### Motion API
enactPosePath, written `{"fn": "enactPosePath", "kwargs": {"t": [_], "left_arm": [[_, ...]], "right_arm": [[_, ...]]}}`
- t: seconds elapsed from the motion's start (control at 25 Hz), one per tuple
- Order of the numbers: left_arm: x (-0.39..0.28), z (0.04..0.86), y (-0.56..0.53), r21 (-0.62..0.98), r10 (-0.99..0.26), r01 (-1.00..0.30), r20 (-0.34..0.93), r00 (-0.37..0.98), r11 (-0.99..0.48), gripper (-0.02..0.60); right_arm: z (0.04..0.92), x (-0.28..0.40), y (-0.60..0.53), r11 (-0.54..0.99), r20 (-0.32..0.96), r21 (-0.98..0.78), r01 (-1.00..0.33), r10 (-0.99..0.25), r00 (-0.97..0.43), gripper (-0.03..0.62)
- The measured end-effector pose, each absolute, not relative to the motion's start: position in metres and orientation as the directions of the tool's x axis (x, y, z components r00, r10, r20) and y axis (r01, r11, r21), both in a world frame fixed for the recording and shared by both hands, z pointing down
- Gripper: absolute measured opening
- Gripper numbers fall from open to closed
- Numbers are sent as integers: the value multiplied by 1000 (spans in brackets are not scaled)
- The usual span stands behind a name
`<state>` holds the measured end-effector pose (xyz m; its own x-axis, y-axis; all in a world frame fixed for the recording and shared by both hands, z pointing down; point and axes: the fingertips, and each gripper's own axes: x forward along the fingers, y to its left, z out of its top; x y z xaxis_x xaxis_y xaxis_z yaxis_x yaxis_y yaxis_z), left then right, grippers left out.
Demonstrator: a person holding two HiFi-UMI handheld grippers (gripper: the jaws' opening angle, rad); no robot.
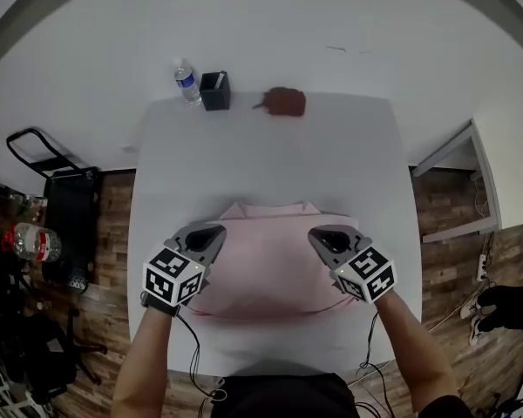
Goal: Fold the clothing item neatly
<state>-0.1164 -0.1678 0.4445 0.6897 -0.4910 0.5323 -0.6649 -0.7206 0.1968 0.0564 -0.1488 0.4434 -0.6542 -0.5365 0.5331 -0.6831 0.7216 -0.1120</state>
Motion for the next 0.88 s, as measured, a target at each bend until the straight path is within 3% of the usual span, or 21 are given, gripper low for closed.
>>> {"fn": "enactPosePath", "kwargs": {"t": [0.32,0.88], "left_arm": [[-48,390,-65,333,-501,-622,384,776,-709,8],[-16,367,-27,326,-586,-671,328,741,-666,6]], "right_arm": [[392,10,-77,735,434,-151,-661,-552,-712,17],[369,-3,-42,690,382,-195,-697,-601,-702,14]]}}
